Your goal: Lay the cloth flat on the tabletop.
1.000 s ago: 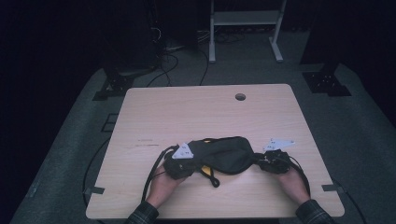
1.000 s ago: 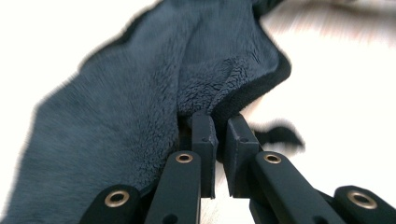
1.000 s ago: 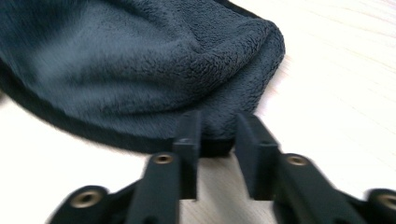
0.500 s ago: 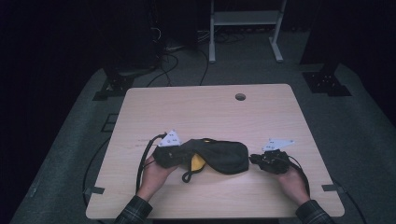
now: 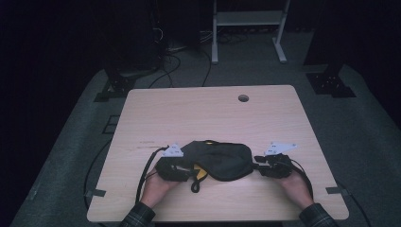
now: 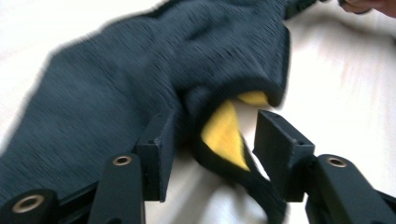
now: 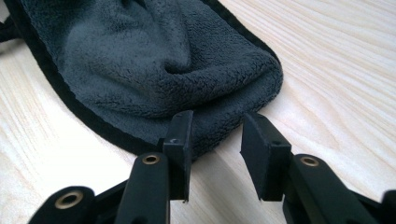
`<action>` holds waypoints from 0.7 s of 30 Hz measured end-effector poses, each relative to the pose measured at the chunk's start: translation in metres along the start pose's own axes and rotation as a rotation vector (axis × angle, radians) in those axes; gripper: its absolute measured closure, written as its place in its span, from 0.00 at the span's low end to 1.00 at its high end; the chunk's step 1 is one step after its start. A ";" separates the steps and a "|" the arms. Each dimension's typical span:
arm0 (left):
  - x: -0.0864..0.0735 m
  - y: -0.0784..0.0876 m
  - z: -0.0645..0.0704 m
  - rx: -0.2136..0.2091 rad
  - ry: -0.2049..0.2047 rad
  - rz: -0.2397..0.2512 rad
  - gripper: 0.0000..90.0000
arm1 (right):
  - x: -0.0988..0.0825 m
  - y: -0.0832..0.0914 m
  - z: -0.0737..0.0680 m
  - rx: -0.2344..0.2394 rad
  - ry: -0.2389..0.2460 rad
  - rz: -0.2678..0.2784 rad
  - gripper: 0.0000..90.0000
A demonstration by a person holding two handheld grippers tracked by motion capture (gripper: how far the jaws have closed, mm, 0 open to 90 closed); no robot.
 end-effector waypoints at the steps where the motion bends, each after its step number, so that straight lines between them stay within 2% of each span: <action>1: -0.002 0.000 0.003 0.001 0.000 -0.007 0.51 | 0.000 0.000 0.000 0.001 -0.001 0.000 0.69; 5: -0.009 -0.005 0.010 0.033 -0.017 -0.038 0.48 | 0.000 0.001 0.001 -0.002 0.003 0.006 0.68; 8: -0.011 -0.012 0.008 0.036 0.010 -0.054 0.48 | 0.000 0.001 0.001 -0.003 0.003 0.005 0.68; 11: -0.014 -0.018 0.009 0.051 0.012 -0.073 0.48 | 0.000 0.001 0.001 -0.004 0.008 0.006 0.67; 20: -0.013 -0.029 0.015 0.103 0.011 -0.080 0.39 | 0.000 0.001 0.001 -0.012 0.013 0.005 0.65; 21: -0.012 -0.031 0.016 0.117 -0.003 -0.085 0.40 | -0.001 0.001 0.001 -0.011 0.013 0.004 0.64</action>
Point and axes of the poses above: each handheld gripper's, and its own axes: y roughly backward along the jaws, x roughly out of its top, z roughly to its right, the point moved 4 cm from there along -y, roughly forward along the jaws
